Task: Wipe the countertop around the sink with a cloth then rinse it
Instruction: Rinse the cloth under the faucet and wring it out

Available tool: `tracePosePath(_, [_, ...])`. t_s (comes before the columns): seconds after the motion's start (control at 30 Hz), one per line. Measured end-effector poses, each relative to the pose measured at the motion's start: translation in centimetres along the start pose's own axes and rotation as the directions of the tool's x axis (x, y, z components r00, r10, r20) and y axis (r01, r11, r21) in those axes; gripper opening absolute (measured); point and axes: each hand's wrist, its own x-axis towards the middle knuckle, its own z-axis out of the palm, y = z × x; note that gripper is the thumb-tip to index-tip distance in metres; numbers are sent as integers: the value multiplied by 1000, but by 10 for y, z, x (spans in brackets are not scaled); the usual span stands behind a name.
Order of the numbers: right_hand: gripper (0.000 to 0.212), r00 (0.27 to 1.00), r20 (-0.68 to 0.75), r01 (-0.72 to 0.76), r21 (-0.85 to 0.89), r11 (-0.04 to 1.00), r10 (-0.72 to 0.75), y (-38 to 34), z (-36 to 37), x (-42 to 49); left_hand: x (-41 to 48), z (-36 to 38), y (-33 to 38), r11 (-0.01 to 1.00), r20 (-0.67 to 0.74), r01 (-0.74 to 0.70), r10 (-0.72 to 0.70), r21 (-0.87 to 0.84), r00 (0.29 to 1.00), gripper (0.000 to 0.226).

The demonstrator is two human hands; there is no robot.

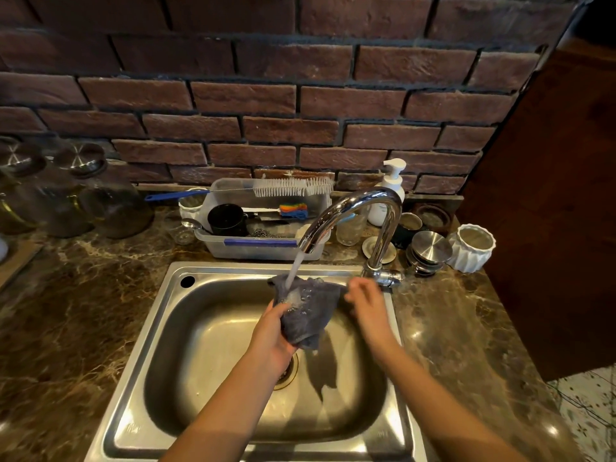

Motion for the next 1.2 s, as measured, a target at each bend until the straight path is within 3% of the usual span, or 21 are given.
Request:
tracePosePath(0.03, [34,965,159,-224,70,972,210,-1,13,-5,0,0,-2,999,-22,-6,7,47,1000,26])
tracePosePath(0.07, [47,876,295,-431,124,894,382,-3,25,-7,0,-1,-3,995,-43,-5,9,101,999,31])
tracePosePath(0.1, [56,792,396,-557,158,815,465,-3,34,-8,0,-3,-5,990,-59,4,5,143,998,35])
tracePosePath(0.13, [63,756,448,-598,178,782,476,-4,42,-9,-2,-5,-4,988,-59,25,-15,154,998,37])
tracePosePath(0.2, [70,795,430,-554,229,800,427,-4,55,-9,-5,-12,-1,990,-20,78,-76,115,997,36])
tracePosePath(0.27, [53,882,360,-410,265,873,305,-11,61,-9,-6,-17,7,992,1,99,-100,84,995,39])
tracePosePath(0.37, [44,934,308,-275,290,917,183,-15,60,-8,3,-19,17,975,-136,-29,60,221,989,44])
tracePosePath(0.4, [44,943,277,-262,270,927,185,-11,58,-7,5,-17,20,931,-160,-100,165,352,973,45])
tracePosePath(0.47, [45,954,208,-259,199,945,218,-4,54,-8,7,-12,25,777,-78,-215,321,591,944,43])
tracePosePath(0.57, [63,987,76,-138,-9,990,139,5,51,-6,11,-12,28,542,147,-349,381,764,913,23])
tracePosePath(0.67, [79,949,289,-157,91,983,125,-10,51,-1,17,-18,30,404,298,-429,348,808,889,23])
tracePosePath(0.73, [68,871,460,-249,110,962,172,-17,52,2,20,-19,34,368,352,-462,330,807,876,24])
tracePosePath(0.8, [46,823,540,-242,52,969,176,-16,56,1,27,-23,38,303,369,-499,397,812,841,20])
tracePosePath(0.93, [19,941,338,21,-29,999,-10,-13,69,-7,35,-34,38,114,352,-488,556,865,753,14])
tracePosePath(1.0, [18,959,272,96,-51,994,-79,-16,73,-9,36,-34,32,136,326,-475,564,869,758,16])
tracePosePath(1.2, [21,965,260,56,-100,993,-28,-16,69,-1,32,-34,30,459,226,-388,368,799,902,21])
